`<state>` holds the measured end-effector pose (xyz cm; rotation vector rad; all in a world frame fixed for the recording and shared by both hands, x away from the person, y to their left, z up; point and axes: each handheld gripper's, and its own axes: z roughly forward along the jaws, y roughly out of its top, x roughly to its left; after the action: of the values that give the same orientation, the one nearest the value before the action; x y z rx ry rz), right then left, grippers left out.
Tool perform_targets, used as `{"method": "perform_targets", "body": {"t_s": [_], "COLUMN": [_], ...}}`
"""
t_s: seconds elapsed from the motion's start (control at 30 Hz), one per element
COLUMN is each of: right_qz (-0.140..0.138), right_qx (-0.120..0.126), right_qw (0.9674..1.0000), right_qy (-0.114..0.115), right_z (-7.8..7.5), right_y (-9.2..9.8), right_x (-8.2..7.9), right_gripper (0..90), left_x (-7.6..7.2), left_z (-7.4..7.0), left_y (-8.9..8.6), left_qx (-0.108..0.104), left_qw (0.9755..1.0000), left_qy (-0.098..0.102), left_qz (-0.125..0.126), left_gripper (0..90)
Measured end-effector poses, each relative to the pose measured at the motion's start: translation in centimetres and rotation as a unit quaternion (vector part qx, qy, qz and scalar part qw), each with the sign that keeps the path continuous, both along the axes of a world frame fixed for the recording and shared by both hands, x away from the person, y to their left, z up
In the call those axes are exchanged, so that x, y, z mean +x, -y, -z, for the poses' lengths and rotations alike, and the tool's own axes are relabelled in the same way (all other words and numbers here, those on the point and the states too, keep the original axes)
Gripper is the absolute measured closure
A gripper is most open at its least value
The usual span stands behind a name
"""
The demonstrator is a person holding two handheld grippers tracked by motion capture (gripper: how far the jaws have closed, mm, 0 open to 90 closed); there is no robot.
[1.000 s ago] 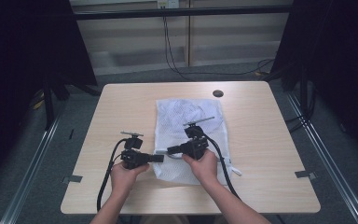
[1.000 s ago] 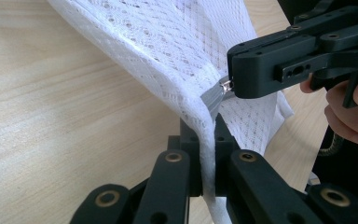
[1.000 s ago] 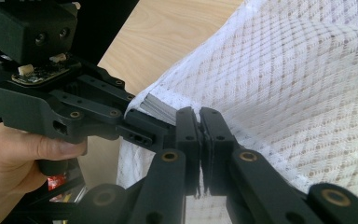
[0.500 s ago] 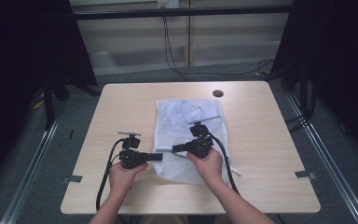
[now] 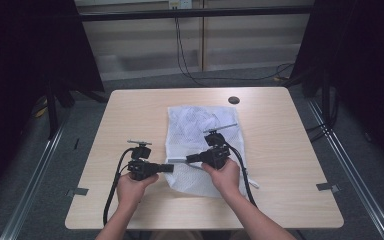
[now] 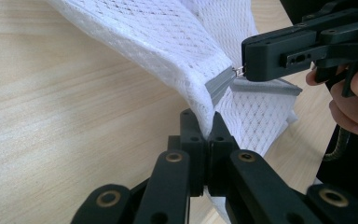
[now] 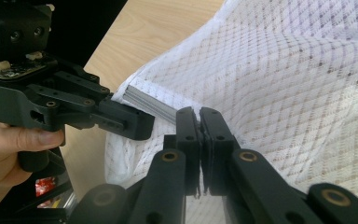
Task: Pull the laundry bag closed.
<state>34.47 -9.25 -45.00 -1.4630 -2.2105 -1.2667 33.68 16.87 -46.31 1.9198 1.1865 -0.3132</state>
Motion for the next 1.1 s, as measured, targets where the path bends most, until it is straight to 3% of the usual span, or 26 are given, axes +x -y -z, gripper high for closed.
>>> {"method": "perform_targets", "body": {"t_s": [1.1], "right_qz": [-0.002], "right_qx": [-0.008], "right_qw": [0.9999], "right_qy": [0.007], "right_z": [0.1], "right_y": [1.4], "right_x": [-0.3], "right_gripper": [87.3], "left_x": [-0.2], "left_z": [-0.2], "left_y": [-0.3], "left_qx": [0.005], "left_qw": [1.0000], "left_qy": [0.005], "left_qz": [-0.006], "left_gripper": [89.3]}}
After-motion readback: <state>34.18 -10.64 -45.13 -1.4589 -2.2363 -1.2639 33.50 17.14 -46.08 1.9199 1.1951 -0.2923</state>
